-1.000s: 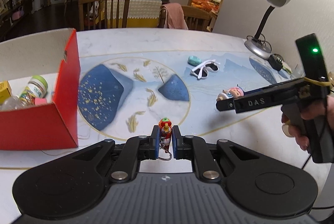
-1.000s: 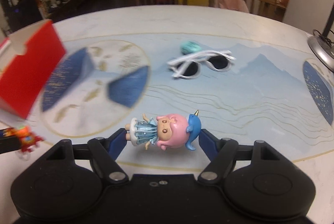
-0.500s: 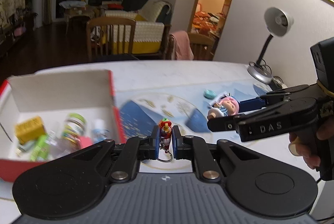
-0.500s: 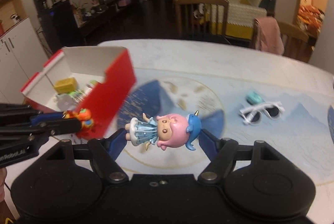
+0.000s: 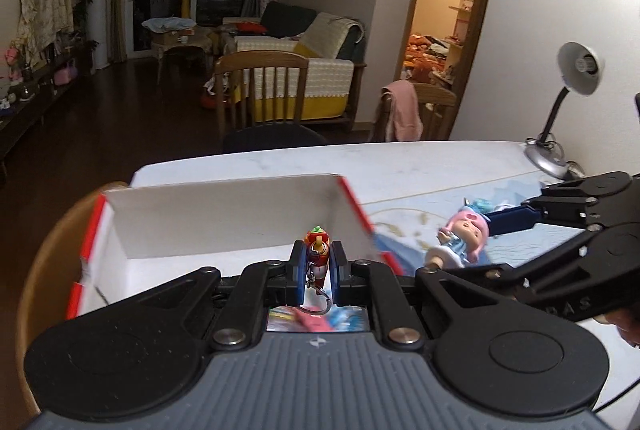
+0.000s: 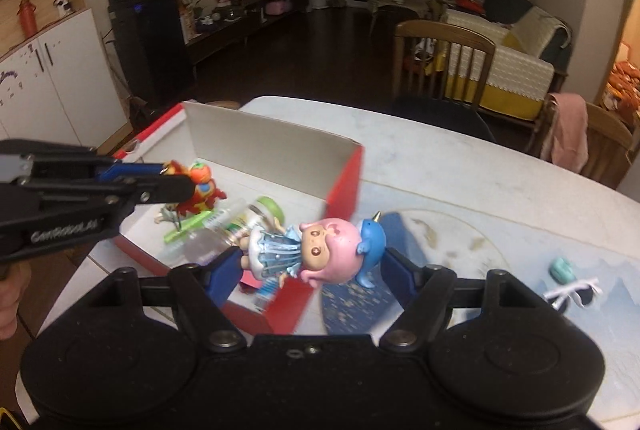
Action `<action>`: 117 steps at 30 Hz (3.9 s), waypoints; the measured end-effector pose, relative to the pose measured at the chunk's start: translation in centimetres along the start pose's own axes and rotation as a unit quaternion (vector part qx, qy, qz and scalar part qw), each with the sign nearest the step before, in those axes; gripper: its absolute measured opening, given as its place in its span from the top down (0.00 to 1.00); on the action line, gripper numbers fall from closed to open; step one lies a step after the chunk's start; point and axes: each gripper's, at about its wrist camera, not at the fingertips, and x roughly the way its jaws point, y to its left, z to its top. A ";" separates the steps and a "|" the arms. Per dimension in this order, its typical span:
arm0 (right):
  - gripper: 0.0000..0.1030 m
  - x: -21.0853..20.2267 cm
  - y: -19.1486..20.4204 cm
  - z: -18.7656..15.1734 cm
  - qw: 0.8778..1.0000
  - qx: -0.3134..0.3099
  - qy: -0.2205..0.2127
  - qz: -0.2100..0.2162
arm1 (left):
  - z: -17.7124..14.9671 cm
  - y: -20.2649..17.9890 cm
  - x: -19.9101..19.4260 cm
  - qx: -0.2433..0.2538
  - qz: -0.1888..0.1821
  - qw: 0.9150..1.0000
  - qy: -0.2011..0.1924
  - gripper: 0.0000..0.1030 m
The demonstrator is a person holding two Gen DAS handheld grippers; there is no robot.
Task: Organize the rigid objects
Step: 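Carry the keychain figure and the doll with both tools into the red box, then open the left tool to release the keychain while the right tool releases the doll, then withdraw both open tools from the box toward the sunglasses and teal case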
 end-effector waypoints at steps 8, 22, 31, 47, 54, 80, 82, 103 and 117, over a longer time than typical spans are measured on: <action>0.28 3.6 3.7 2.2 1.000 -0.023 0.010 0.007 | 1.1 5.4 2.4 -0.001 0.014 1.000 0.012 0.89; 0.28 11.6 6.0 3.4 0.997 -0.043 0.060 -0.024 | 1.7 9.2 9.9 -0.026 -0.024 0.996 0.079 0.89; 0.28 13.8 6.1 3.5 0.996 -0.040 0.077 -0.021 | 0.9 9.1 13.4 -0.032 -0.028 0.988 0.149 0.89; 0.28 15.6 6.7 2.5 0.993 -0.039 0.107 -0.019 | 0.1 9.2 15.4 -0.036 -0.020 0.973 0.228 0.89; 0.24 15.0 6.6 2.3 0.994 -0.039 0.105 -0.014 | 0.1 9.7 14.9 -0.049 -0.014 0.971 0.233 0.89; 0.16 3.8 3.7 1.5 0.998 0.037 -0.001 0.044 | 1.1 4.7 3.9 0.005 -0.003 0.994 0.108 0.88; 0.15 2.8 3.4 1.2 0.998 0.044 -0.011 0.044 | 1.0 3.8 3.0 0.015 -0.004 0.995 0.100 0.88; 0.05 -6.8 -3.6 -6.1 0.992 0.087 -0.074 0.045 | -0.4 -7.9 1.0 0.026 0.005 0.997 0.068 0.27; 0.05 -9.5 -16.5 -11.6 0.988 0.139 -0.064 -0.022 | 0.6 -19.6 8.2 0.037 -0.039 0.995 0.085 0.17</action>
